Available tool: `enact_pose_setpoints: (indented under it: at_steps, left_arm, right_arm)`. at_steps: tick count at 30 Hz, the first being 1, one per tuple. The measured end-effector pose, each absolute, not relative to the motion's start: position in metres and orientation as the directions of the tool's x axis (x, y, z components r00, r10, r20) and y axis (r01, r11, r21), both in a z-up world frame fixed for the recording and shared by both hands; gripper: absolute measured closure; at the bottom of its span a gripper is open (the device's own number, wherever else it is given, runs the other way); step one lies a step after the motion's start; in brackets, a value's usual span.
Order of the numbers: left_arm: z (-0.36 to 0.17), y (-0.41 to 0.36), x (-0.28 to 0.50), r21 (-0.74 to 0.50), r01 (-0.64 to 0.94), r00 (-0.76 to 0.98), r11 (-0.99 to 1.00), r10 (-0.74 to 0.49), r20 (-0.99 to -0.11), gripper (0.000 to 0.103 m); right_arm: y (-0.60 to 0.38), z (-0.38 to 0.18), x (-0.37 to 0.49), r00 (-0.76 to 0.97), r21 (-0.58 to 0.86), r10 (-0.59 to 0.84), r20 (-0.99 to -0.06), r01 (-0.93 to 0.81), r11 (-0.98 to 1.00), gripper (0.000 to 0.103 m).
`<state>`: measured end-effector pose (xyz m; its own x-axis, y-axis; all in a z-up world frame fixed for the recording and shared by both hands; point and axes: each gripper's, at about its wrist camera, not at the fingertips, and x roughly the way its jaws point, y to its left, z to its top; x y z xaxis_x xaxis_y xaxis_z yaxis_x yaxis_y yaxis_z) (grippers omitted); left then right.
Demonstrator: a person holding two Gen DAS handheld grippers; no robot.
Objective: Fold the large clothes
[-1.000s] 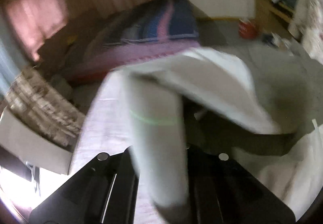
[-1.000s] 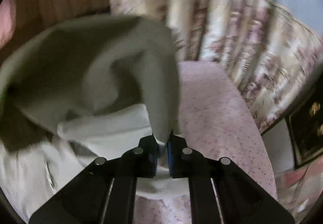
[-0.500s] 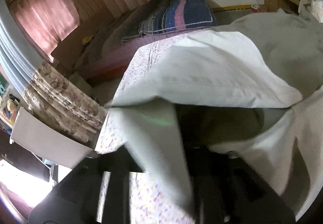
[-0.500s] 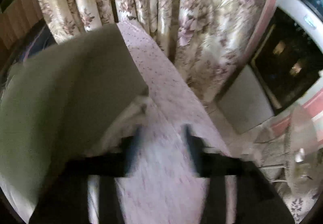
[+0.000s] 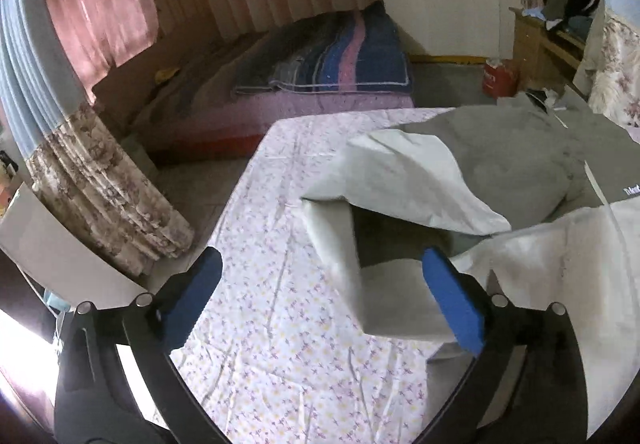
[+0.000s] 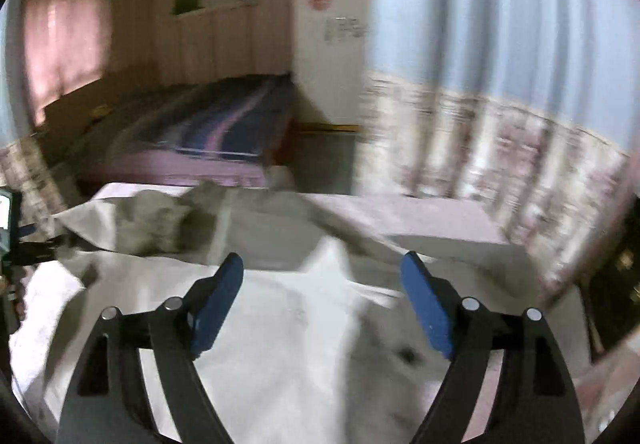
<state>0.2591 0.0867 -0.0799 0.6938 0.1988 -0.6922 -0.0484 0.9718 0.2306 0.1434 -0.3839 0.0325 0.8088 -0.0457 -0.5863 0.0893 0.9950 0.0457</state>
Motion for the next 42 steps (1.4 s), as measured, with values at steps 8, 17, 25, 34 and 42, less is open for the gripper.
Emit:
enact_pose_setpoints:
  at_steps: [8, 17, 25, 34, 42]
  left_arm:
    - [-0.091, 0.120, 0.283, 0.211, -0.081, 0.672, 0.974, 0.210, -0.710, 0.003]
    - [-0.118, 0.115, 0.321, 0.269, -0.017, 0.647, 0.963, 0.216, -0.732, 0.027]
    - [-0.125, 0.112, 0.330, 0.274, -0.012, 0.633, 0.962, 0.220, -0.742, 0.026]
    - [-0.111, 0.102, 0.324, 0.278, -0.021, 0.652, 0.960, 0.224, -0.725, 0.026]
    - [-0.072, 0.077, 0.282, 0.229, 0.035, 0.727, 0.973, 0.132, -0.674, 0.005]
  right_arm:
    - [-0.314, -0.025, 0.249, 0.733, 0.000, 0.061, -0.678, -0.083, 0.997, 0.024]
    - [-0.261, -0.083, 0.296, 0.630, 0.102, 0.232, -0.741, -0.236, 0.966, 0.063]
    - [-0.231, -0.105, 0.330, 0.571, 0.193, 0.337, -0.749, -0.298, 0.935, 0.063]
    - [-0.230, -0.085, 0.317, 0.654, 0.122, 0.310, -0.690, -0.318, 0.940, 0.095]
    - [-0.334, -0.010, 0.232, 0.780, -0.177, -0.104, -0.617, -0.008, 0.984, 0.103]
